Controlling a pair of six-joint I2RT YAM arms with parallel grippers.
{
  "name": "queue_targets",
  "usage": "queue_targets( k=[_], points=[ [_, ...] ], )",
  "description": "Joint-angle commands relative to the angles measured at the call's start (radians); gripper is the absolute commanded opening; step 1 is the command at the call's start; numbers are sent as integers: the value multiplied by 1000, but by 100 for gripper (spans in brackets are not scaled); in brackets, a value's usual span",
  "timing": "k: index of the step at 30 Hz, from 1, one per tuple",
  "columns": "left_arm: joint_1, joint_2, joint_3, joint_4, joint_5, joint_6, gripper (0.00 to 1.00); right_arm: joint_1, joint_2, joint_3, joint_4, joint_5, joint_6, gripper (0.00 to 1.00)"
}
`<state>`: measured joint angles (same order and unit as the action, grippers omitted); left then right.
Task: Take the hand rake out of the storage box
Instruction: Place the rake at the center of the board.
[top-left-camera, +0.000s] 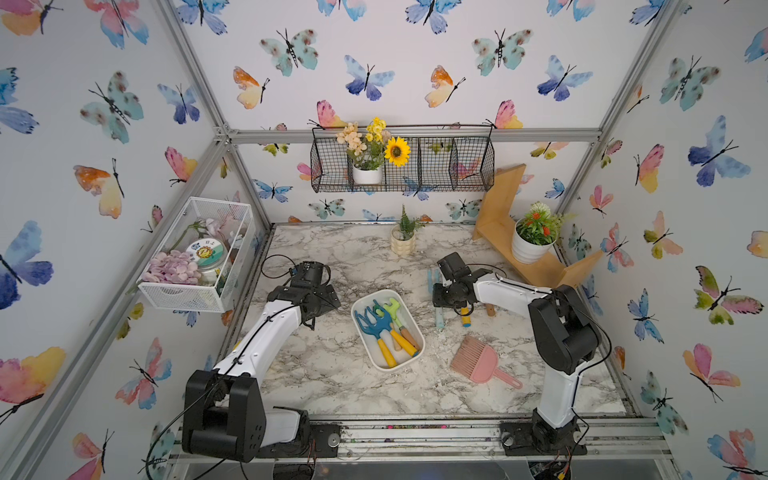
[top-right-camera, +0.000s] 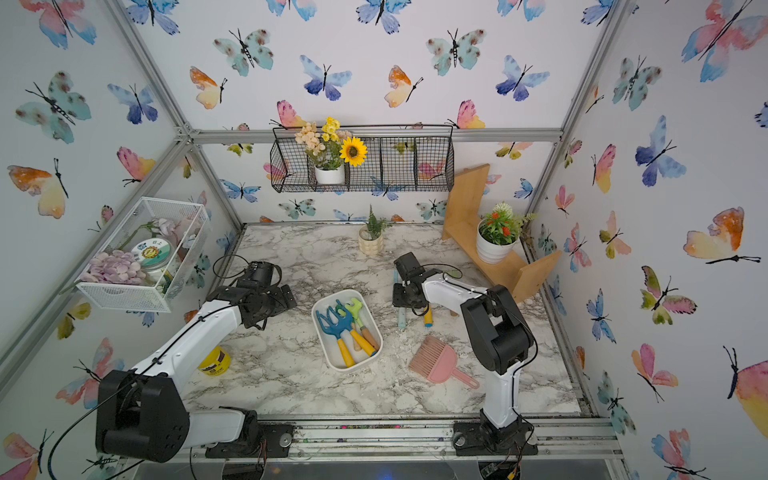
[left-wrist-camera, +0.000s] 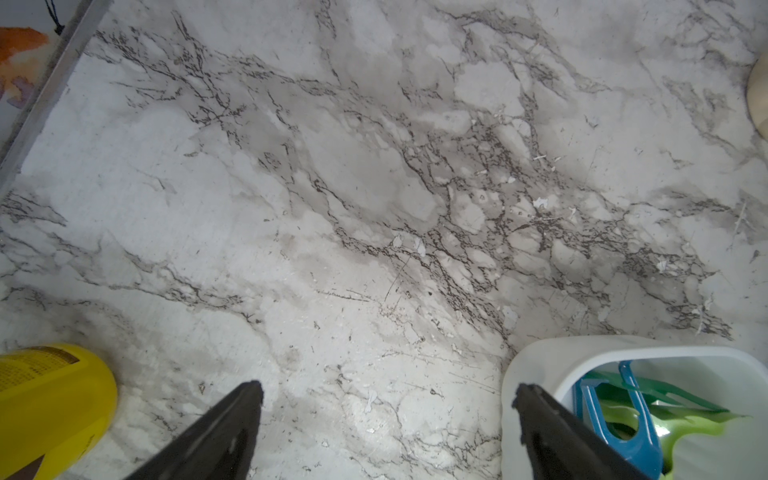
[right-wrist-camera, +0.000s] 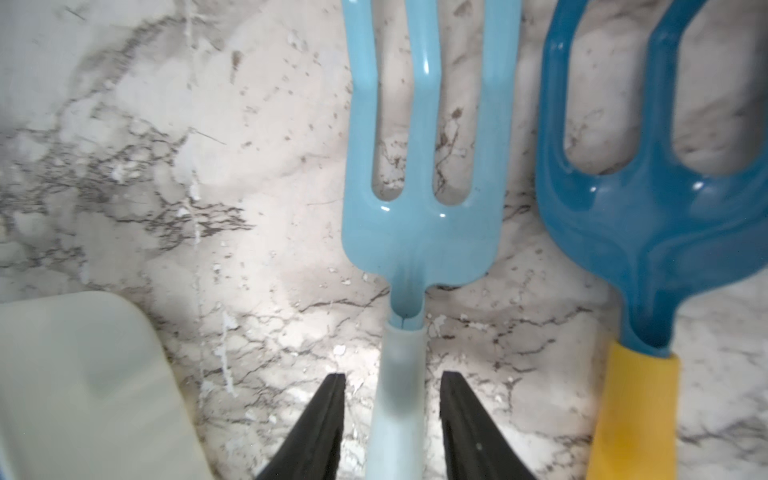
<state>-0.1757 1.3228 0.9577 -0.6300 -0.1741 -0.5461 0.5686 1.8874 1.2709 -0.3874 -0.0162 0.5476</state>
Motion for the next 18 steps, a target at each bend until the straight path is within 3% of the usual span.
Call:
queue_targets(
  k=[1, 8, 13, 18],
  points=[
    [5, -20, 4, -9, 16, 3, 100, 17, -81, 30, -56, 31, -40, 45],
    [5, -2, 19, -8, 24, 0, 100, 189, -154, 74, -55, 38, -193, 46],
    [6, 10, 33, -15, 30, 0, 100, 329, -105, 155, -117, -2, -316, 47],
    [6, 12, 50, -23, 29, 0, 99, 402, -41, 180, -164, -18, -393, 46]
  ],
)
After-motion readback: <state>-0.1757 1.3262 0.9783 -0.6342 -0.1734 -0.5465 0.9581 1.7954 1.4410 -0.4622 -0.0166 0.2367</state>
